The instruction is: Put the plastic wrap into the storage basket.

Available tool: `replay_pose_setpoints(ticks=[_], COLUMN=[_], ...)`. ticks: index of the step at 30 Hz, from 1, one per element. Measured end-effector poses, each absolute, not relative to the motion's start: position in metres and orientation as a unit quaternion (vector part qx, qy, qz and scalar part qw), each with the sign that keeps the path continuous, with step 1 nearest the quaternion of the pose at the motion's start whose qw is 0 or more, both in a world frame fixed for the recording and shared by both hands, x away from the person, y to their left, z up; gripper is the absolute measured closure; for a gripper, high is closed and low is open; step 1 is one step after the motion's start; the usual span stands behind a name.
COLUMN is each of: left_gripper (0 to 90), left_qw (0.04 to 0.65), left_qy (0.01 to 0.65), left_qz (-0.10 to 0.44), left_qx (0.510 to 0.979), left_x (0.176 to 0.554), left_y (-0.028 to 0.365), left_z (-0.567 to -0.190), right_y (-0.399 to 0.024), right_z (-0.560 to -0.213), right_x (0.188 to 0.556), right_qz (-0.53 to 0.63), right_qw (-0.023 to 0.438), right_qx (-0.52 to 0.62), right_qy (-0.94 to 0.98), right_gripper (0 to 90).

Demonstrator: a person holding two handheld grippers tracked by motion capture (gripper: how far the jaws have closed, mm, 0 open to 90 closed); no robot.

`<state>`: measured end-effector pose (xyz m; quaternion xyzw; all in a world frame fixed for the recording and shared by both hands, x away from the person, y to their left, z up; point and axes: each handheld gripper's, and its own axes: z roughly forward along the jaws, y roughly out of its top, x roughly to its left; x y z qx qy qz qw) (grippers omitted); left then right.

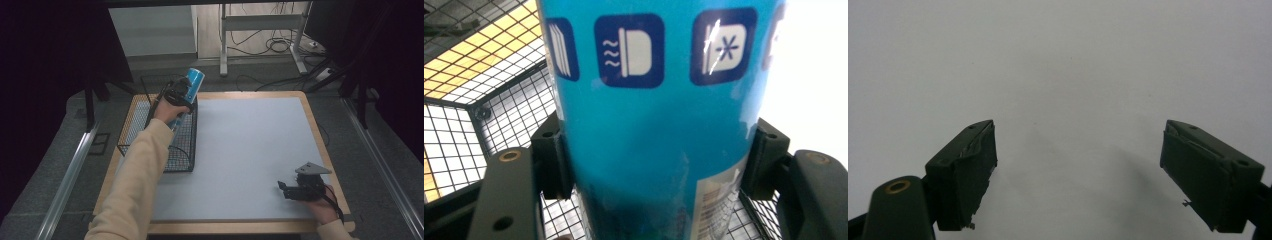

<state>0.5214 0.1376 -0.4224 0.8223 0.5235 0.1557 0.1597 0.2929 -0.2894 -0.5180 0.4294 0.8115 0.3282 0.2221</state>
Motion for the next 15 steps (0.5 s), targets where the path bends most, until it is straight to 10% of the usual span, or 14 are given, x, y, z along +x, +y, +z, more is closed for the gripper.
replay_pose_setpoints(ticks=[15], left_gripper=[31.3], left_qw=[0.112], left_qy=[0.513], left_qz=[0.157], left_qx=[0.836], left_x=[0.527], left_y=[0.136], left_z=[-0.436], right_y=[-0.289], right_z=[-0.518], right_x=[0.293], right_qz=[0.328], right_qw=[0.223], right_qx=[0.429], right_qy=[0.812], right_gripper=[15.3])
